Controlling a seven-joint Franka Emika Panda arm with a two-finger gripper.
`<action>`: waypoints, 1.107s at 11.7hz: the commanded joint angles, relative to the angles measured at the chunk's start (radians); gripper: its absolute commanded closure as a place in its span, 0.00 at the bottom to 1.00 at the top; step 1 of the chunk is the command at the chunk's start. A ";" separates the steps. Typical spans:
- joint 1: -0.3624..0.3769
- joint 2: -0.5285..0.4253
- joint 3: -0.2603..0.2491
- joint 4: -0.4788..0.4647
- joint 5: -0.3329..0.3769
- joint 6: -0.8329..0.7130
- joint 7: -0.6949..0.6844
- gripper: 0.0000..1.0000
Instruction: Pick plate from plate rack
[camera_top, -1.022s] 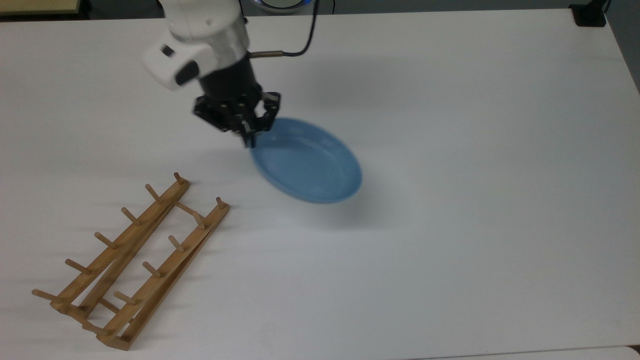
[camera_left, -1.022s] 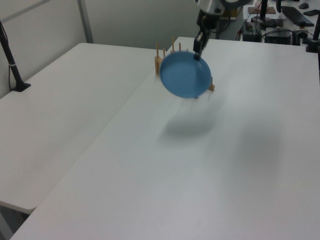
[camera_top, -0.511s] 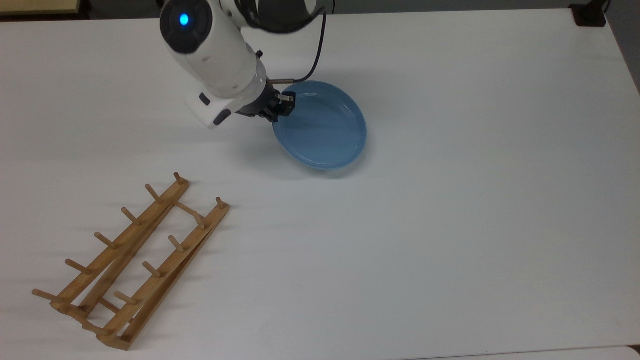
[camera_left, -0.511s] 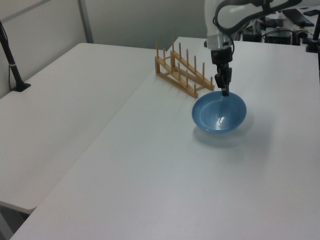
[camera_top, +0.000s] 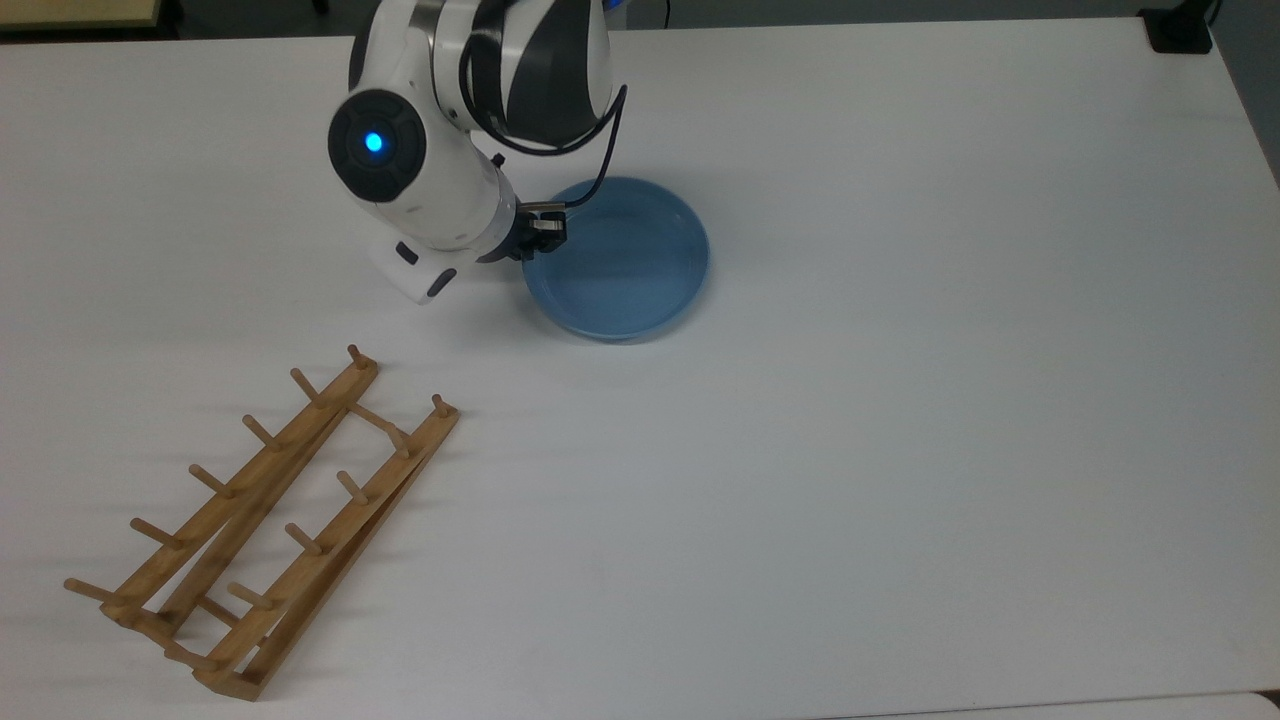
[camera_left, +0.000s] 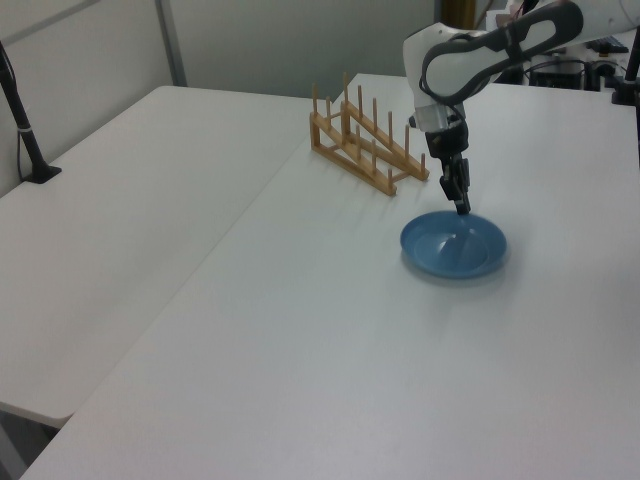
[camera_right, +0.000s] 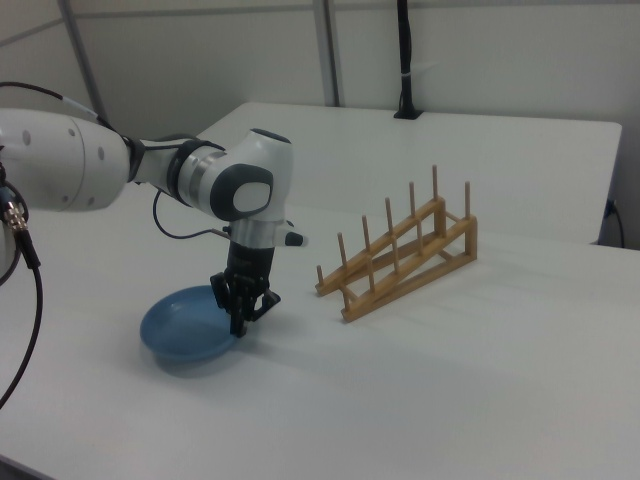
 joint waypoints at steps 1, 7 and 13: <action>-0.012 0.001 -0.005 -0.005 -0.045 0.014 -0.059 0.38; -0.010 -0.250 -0.007 0.038 -0.110 -0.005 0.049 0.00; -0.024 -0.397 0.007 0.032 -0.258 -0.106 0.050 0.00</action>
